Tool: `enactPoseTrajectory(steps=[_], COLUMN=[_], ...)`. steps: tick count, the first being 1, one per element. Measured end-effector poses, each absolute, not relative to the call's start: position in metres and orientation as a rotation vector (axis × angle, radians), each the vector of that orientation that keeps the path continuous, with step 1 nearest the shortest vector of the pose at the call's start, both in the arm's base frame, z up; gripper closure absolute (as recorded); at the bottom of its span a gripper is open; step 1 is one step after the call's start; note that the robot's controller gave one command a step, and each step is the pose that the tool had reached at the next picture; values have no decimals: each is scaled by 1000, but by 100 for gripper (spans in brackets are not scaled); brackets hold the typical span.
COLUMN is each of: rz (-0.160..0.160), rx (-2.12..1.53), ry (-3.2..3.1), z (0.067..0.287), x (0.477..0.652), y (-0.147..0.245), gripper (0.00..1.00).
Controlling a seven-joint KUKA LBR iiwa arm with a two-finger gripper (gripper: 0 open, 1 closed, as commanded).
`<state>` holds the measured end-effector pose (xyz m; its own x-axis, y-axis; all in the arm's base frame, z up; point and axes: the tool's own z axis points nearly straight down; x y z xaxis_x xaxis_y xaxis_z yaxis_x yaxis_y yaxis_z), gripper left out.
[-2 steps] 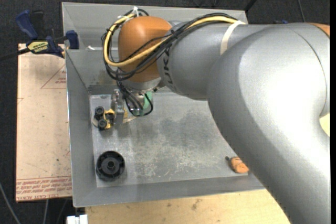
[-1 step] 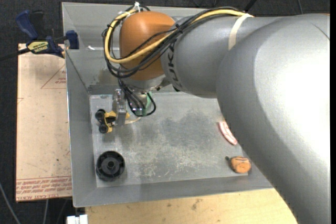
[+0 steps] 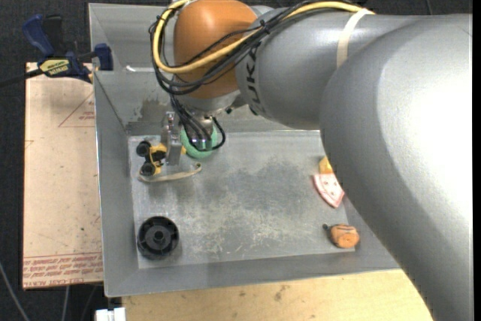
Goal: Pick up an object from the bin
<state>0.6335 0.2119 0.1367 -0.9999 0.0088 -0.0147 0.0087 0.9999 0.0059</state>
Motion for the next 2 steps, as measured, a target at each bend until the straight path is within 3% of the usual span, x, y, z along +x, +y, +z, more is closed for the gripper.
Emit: enactPoseTrajectory(steps=[1,2], rz=[-4,2], rx=[12,34], ry=[3152,3140], z=[151,218], x=[625,635], y=[207,214], gripper=[100,100])
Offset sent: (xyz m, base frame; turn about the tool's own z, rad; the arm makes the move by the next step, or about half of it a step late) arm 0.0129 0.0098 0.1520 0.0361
